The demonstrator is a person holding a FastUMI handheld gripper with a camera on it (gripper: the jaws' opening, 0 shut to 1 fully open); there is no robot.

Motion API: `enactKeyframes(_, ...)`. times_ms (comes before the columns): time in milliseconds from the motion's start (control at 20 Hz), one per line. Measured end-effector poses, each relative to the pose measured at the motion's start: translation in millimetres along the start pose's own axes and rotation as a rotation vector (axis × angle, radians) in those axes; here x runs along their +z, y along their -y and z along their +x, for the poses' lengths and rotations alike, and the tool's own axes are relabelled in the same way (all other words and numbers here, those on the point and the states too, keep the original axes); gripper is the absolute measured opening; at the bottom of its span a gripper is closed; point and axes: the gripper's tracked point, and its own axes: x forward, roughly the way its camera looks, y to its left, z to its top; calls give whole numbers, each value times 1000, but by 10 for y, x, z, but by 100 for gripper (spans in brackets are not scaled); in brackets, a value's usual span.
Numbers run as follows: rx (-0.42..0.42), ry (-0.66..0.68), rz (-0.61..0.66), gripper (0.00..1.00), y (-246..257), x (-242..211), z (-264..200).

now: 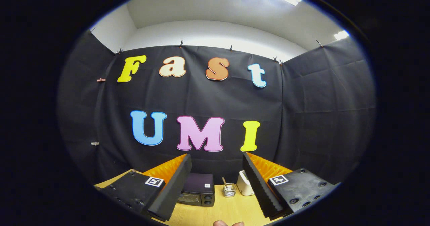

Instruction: Open the toaster oven, put the food inside, and close the toaster oven door.

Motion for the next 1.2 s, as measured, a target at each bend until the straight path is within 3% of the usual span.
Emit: enactKeyframes(1200,-13,-38,28,98,33,-146,-5)
